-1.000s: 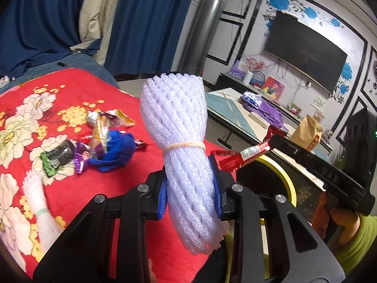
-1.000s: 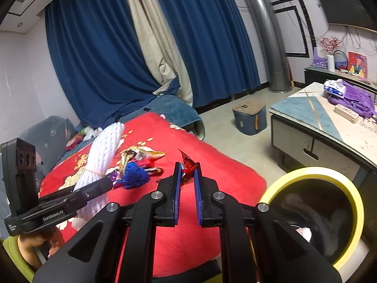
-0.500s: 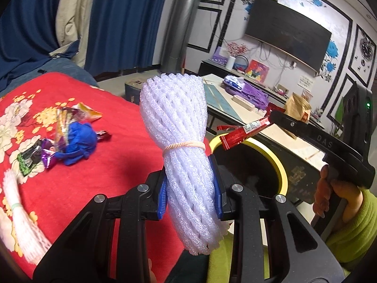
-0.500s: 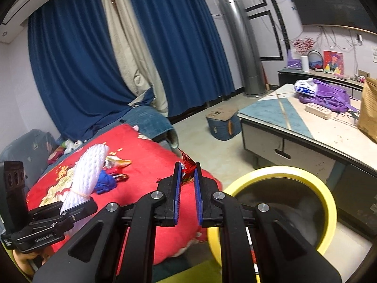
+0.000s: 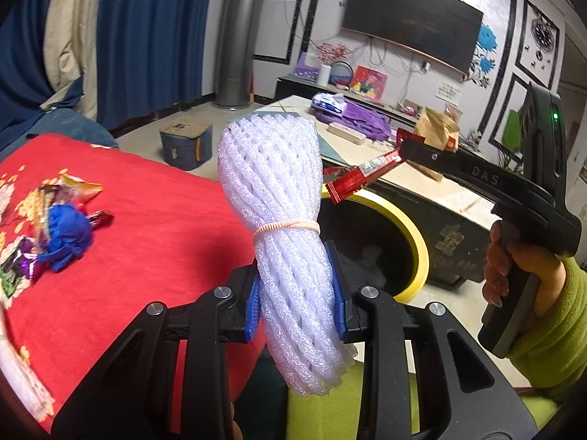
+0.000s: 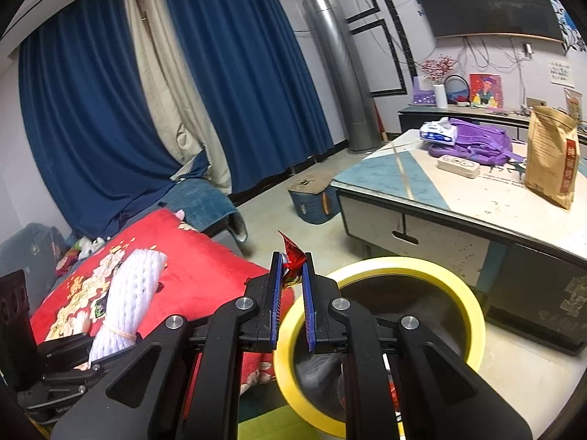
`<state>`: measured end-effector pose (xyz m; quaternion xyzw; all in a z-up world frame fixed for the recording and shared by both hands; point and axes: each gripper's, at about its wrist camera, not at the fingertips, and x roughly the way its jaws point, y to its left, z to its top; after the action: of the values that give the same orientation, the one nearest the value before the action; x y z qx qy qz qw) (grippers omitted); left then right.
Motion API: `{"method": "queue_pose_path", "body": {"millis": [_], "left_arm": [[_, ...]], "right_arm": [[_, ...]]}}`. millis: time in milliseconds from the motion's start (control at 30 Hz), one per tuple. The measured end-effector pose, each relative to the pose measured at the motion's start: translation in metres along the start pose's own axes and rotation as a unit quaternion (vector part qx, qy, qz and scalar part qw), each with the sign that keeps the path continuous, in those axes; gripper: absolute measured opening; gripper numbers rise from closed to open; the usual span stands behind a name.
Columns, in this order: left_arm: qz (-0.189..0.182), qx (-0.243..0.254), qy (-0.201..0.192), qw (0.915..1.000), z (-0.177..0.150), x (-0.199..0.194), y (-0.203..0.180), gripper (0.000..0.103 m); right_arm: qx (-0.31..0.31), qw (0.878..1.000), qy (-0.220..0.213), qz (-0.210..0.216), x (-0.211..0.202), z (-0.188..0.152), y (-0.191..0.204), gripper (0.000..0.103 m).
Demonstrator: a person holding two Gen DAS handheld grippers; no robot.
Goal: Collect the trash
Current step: 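Carry the wrapper and foam net bundle to the bin and release both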
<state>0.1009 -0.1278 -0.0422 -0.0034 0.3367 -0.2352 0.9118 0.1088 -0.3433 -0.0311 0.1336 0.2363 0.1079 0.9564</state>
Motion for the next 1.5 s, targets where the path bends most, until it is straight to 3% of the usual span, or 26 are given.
{"method": "queue_pose_path", "body": {"millis": [467,1033,1133,1333,1500], "left_arm": [[-0.045,0.060,0.050,0.9960,-0.001,0.051,-0.043,0.023],[-0.072,0.073,0.109,0.9887,0.017,0.125,-0.062,0.026],[-0.070,0.066,0.113,0.9889,0.015,0.130,-0.061,0.039],[-0.073,0.032,0.116,0.9900,0.016,0.133,-0.049,0.063],[-0.058,0.003,0.092,0.9941,0.020,0.115,-0.032,0.084]], "right_arm": [[0.044,0.997,0.001,-0.060,-0.003,-0.009,-0.049,0.011],[0.101,0.989,0.025,-0.109,0.006,-0.021,-0.098,0.013],[0.110,0.988,0.028,-0.107,0.008,-0.022,-0.102,0.013],[0.128,0.985,0.035,-0.108,0.013,-0.025,-0.109,0.032],[0.124,0.985,0.027,-0.113,0.010,-0.023,-0.104,0.043]]}}
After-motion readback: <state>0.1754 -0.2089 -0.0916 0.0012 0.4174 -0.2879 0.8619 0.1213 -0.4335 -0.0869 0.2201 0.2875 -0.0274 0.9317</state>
